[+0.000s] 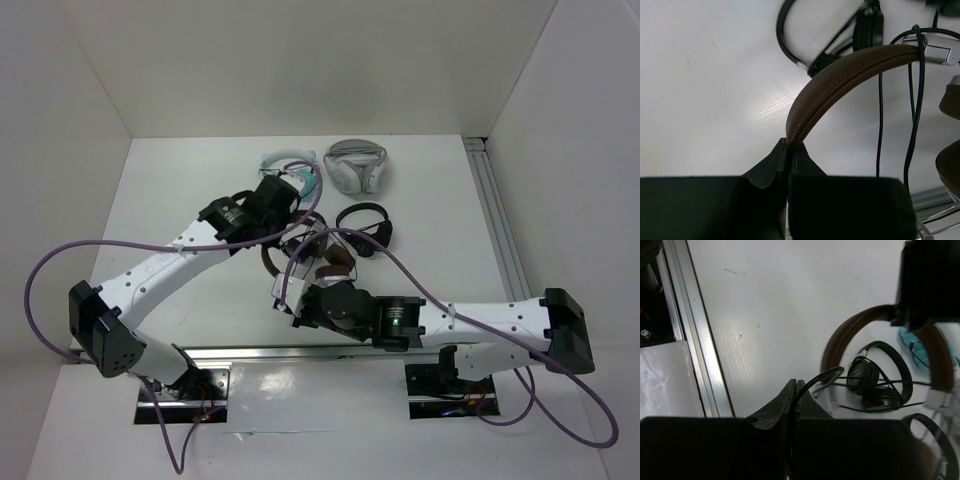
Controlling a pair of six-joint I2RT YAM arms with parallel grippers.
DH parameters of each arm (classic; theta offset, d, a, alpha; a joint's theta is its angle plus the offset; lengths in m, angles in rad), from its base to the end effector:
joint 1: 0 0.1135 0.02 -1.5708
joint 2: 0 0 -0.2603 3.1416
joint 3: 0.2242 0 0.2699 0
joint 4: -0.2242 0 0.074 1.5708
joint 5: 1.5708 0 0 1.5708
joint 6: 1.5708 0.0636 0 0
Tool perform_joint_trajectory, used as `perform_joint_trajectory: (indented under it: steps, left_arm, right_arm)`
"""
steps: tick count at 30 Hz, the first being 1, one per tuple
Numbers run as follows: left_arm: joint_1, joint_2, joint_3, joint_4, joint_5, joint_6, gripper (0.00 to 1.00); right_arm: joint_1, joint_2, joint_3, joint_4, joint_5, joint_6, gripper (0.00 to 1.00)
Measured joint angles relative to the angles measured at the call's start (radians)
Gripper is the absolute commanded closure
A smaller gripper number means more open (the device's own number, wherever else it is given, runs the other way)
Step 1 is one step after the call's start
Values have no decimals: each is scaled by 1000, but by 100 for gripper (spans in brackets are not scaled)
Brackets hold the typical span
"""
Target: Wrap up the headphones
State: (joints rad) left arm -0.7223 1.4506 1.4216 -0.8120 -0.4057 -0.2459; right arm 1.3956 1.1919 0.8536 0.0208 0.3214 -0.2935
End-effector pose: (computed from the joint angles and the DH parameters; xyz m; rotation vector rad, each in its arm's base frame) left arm 0.2731 -0.2072 0.3256 0.3700 2.2955 0.0099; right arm 0.0755 0.3111 0.2827 -1.2616 1.4163 0.4539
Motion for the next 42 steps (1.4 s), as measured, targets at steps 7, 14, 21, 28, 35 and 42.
perform_joint_trajectory:
  steps: [7,14,21,28,35,42]
  left_arm:
    - [-65,-71,-146,-23,58,69,100]
    - [-109,-165,-256,-19,189,119,100]
    - [-130,-226,-283,-9,306,165,100]
    - [-138,-257,-296,-7,347,169,100]
    - [-143,-302,-310,-34,377,167,100]
    - [-161,-316,-310,-54,404,167,100]
  right_arm:
    - [14,-8,78,-116,6,-28,99]
    - [41,-7,86,-201,41,-33,99]
    - [81,-7,98,-256,120,-17,99]
    - [140,-7,103,-278,275,-10,99]
    - [157,-7,99,-282,414,-12,95]
    - [160,-7,69,-259,481,-37,82]
